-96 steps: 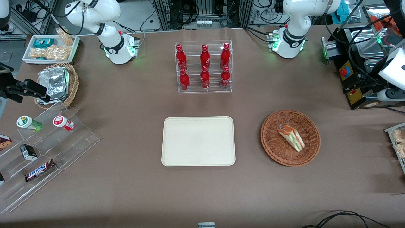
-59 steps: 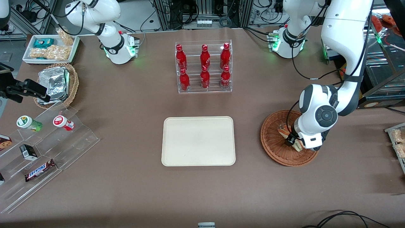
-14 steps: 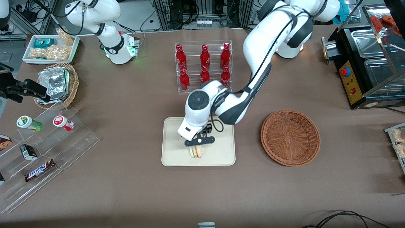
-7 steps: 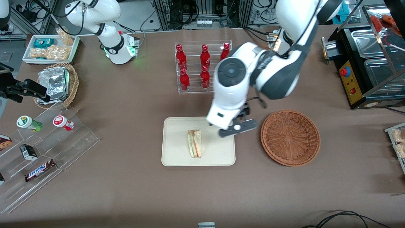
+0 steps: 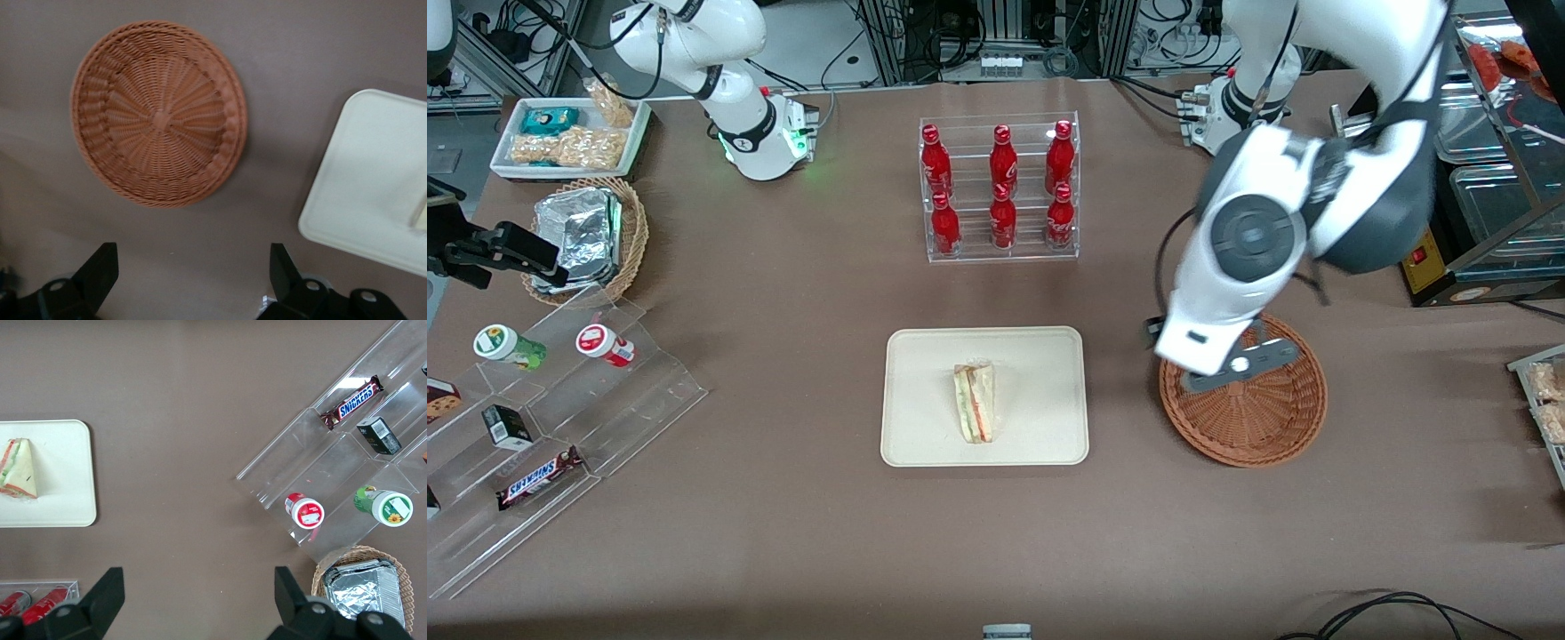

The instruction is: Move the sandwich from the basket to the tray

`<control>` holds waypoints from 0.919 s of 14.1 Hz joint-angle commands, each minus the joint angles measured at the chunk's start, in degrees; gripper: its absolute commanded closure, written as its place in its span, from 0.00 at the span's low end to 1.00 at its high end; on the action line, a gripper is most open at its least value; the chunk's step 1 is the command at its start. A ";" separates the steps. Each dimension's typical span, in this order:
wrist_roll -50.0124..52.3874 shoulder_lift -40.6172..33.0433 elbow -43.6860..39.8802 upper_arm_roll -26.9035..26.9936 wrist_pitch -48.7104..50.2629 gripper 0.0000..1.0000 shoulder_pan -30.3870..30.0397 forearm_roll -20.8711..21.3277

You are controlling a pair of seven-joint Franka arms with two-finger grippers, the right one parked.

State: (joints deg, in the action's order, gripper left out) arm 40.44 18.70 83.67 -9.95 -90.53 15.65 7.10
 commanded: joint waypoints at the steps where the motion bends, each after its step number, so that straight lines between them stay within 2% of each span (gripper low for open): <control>1: -8.07 -9.18 10.01 -0.42 -1.49 0.00 -4.39 -1.57; 8: -24.96 -17.63 15.12 -0.24 1.14 0.00 -13.19 -1.83; 11: -30.92 -20.44 15.12 2.13 1.93 0.00 -13.89 -3.14; 13: -36.90 -21.51 14.86 3.44 1.85 0.00 -15.83 -5.60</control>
State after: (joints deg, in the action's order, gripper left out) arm 8.98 0.16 97.08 -7.51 -89.18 1.64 3.71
